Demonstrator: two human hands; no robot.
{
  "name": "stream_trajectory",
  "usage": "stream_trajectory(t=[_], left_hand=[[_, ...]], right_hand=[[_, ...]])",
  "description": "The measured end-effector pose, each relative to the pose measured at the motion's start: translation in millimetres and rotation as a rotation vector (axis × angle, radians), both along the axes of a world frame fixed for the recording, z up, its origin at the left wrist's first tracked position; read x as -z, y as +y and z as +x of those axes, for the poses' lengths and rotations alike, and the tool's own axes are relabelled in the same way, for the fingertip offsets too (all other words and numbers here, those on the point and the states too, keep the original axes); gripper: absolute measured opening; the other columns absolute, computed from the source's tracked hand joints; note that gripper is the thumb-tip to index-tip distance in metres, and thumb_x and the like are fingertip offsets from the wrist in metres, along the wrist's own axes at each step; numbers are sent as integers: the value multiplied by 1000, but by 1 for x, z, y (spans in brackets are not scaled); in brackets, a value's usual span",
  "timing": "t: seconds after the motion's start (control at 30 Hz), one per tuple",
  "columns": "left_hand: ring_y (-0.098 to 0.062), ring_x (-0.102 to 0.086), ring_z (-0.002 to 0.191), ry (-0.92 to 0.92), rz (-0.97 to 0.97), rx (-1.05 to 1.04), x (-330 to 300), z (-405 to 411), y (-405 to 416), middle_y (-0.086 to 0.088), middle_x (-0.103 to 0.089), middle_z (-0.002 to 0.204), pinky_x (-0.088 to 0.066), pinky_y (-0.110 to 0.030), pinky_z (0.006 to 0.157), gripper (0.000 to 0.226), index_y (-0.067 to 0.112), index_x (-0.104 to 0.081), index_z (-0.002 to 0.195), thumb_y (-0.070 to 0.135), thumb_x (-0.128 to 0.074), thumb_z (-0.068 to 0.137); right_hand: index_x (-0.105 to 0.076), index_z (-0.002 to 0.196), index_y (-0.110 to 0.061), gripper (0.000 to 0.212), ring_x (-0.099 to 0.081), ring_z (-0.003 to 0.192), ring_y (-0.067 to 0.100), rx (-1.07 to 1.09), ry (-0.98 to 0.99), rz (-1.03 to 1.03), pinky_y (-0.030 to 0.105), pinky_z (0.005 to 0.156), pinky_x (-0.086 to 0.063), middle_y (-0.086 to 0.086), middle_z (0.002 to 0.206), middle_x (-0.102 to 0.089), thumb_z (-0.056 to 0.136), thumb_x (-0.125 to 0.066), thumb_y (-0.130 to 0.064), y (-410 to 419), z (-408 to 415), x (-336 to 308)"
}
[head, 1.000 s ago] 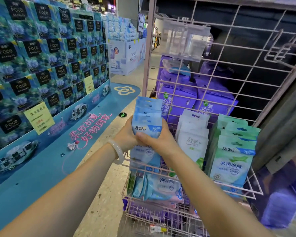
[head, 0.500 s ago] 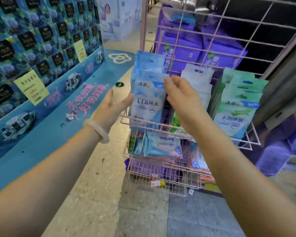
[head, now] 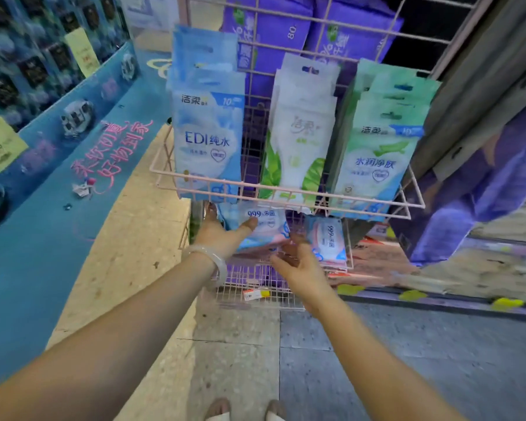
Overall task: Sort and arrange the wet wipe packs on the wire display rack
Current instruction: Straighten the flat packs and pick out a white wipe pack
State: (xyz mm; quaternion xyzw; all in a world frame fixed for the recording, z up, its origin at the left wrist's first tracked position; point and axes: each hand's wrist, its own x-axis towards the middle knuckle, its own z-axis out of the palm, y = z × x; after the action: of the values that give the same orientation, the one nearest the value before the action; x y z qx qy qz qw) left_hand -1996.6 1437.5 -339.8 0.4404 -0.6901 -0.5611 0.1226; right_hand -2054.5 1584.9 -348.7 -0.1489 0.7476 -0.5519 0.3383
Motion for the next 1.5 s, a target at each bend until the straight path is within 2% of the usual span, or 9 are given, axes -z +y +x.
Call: stream_trajectory(t=[0.13, 0.27, 0.47, 0.67, 0.87, 1.1, 1.27, 1.4, 1.5], left_hand=[[-30, -63, 103, -208, -104, -13, -5, -12, 4, -12, -66, 115, -51, -38, 87, 69, 7, -57, 112, 53, -76, 64], [-27, -64, 83, -97, -92, -72, -8, -8, 35, -13, -67, 99, -50, -32, 68, 70, 2, -55, 108, 41, -83, 57], [-24, -65, 93, 178, 446, -277, 9, -8, 86, -13, -63, 112, -56, -37, 78, 63, 4, -44, 113, 15, -83, 65], [-25, -67, 84, 242, 808, -273, 19, -6, 106, -23, -63, 118, -60, -27, 60, 49, -2, -49, 123, 13, -70, 81], [-19, -64, 75, 174, 726, -116, 15, -11, 105, -8, -66, 91, -55, -20, 56, 29, 6, -51, 113, 14, -62, 87], [-28, -60, 112, 37, 667, -38, 19, -11, 96, -12, -61, 126, -48, -35, 86, 55, 13, -49, 129, 33, -67, 82], [-29, -67, 86, 175, 695, -271, 15, -17, 99, -19, -69, 106, -54, -35, 75, 53, -2, -57, 116, 16, -78, 71], [-28, -68, 84, 189, 531, 17, 3, -15, 68, -19, -69, 108, -58, -31, 64, 50, -2, -56, 116, 2, -75, 70], [-28, -69, 85, 7, 520, 297, -4, -14, 52, -16, -72, 102, -60, -33, 70, 42, 1, -62, 114, 3, -72, 73]], right_hand=[[-35, 131, -22, 50, -53, 102, 9, 11, -121, -138, 12, 70, -48, -2, 124, -51, 88, -57, -9, 6, -4, 6], [-40, 110, -37, 39, -62, 95, 13, 205, -388, -365, 29, 74, -51, -3, 125, -54, 86, -61, -15, -2, -3, 7], [-41, 127, -12, 56, -66, 83, 19, 412, -497, -380, 24, 62, -53, 12, 112, -64, 79, -68, -7, 19, -15, 14], [-46, 124, -26, 53, -72, 78, 18, 261, -544, -302, 35, 78, -57, -2, 85, -76, 78, -68, -9, 45, -18, 27], [-45, 130, -17, 54, -72, 77, 17, 292, -612, -348, 28, 63, -57, 2, 89, -75, 81, -64, -7, 56, -24, 32], [-41, 130, -13, 56, -71, 77, 19, 315, -587, -330, 30, 68, -56, 4, 90, -73, 80, -65, -3, 60, -30, 32], [-45, 129, -16, 60, -69, 78, 14, 236, -607, -337, 27, 68, -52, 5, 98, -70, 74, -69, -16, 53, -15, 31], [-34, 137, -24, 61, -58, 75, 13, 319, -472, -297, 29, 72, -46, 8, 110, -59, 83, -63, -21, 74, -47, 22], [-41, 133, -26, 56, -62, 80, 18, 69, -440, -193, 32, 69, -50, 9, 109, -60, 80, -61, -26, 86, -65, 11]])
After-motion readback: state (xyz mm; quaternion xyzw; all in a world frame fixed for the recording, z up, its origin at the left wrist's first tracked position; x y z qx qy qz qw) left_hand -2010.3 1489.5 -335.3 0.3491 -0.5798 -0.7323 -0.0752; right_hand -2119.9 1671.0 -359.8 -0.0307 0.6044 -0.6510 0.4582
